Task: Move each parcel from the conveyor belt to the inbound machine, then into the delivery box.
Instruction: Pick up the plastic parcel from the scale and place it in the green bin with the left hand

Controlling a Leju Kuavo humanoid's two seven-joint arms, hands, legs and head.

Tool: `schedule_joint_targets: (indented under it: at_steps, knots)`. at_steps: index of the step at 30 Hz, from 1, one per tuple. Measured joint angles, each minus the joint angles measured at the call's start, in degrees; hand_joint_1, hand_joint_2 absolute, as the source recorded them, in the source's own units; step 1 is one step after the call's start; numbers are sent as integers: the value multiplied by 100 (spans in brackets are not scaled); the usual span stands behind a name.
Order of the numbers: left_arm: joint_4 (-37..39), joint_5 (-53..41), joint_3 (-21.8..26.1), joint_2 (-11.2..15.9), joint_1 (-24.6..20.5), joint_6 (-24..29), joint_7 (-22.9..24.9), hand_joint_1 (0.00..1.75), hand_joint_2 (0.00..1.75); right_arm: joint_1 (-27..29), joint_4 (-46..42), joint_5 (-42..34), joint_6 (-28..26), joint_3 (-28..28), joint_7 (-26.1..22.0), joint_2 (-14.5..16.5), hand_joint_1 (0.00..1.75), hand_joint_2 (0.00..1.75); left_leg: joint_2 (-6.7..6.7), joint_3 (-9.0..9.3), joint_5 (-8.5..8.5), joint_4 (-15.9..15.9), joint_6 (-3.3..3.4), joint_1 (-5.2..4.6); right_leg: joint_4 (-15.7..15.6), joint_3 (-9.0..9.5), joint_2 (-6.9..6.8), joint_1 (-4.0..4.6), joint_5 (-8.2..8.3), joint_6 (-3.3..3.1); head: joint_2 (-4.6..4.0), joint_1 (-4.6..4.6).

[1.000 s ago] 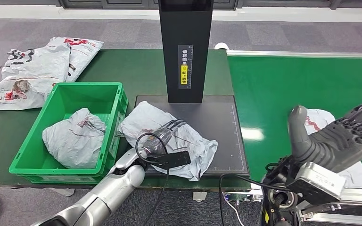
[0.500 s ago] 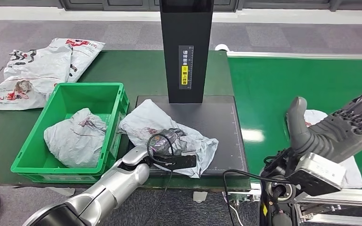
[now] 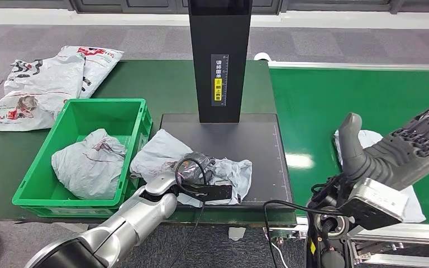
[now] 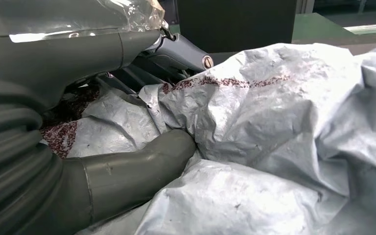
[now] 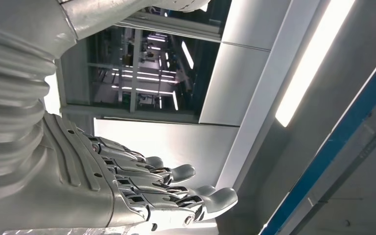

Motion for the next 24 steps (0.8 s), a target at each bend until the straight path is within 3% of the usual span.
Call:
schedule_joint_targets:
  at_steps: [10, 14, 18, 24]
  knots:
    - [-18, -51, 3, 7, 76, 771, -17, 175, 175, 20, -2, 49, 0, 0, -2, 19, 0, 175, 0, -2, 0, 0, 0, 0, 0, -4, 1, 0, 0, 0, 1, 1]
    - [-309, 18, 67, 51, 207, 1603, -151, 175, 175, 103, -20, 77, 0, 0, -2, 28, 0, 175, 0, -10, 3, 1, -2, 0, 0, -13, 2, 0, 1, 0, 0, 1]
    - [-1352, 122, 343, 194, 415, 2313, -244, 175, 175, 170, -42, 69, 0, 0, -38, 28, 0, 175, 0, -21, 4, 1, -3, 1, 1, -22, 2, 0, 1, 0, 0, 2]
    - [-3363, 357, 867, 447, 802, 2630, -462, 175, 175, 199, -39, -45, 0, -44, -255, 28, 0, 175, 0, -34, 2, 0, -5, 2, 1, -36, 5, 1, -1, -1, -1, 1]
